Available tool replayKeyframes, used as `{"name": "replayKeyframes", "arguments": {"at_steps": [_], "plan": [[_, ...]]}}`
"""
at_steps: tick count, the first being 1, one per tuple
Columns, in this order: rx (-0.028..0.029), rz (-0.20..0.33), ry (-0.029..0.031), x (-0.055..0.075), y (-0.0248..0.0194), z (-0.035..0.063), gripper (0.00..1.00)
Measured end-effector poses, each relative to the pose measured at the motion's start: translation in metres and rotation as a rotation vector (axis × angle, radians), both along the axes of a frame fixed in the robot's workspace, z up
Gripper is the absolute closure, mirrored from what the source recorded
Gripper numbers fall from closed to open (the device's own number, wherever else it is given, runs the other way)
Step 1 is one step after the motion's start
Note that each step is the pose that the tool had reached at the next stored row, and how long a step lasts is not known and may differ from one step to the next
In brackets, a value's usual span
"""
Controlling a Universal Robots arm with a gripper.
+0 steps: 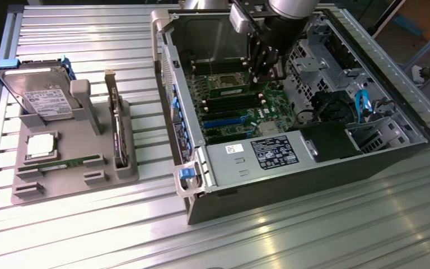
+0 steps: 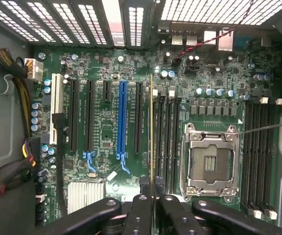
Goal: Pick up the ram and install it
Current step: 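Insert the ram into the slot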
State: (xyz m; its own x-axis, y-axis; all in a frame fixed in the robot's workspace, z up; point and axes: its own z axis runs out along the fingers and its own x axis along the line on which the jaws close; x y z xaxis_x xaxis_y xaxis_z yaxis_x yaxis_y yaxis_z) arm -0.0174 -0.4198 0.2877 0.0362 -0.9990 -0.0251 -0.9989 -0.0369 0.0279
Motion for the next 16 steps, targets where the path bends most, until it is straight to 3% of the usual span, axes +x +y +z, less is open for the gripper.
{"name": "replayKeyframes", "arguments": {"at_steps": [5, 11, 16], "plan": [[0.0010, 0.000, 0.0000, 0.001, 0.0000, -0.0004, 0.88], [0.0013, 0.000, 0.0001, 0.012, 0.0000, -0.0024, 0.88], [0.0013, -0.005, 0.0001, 0.014, 0.0000, -0.0093, 0.88]]}}
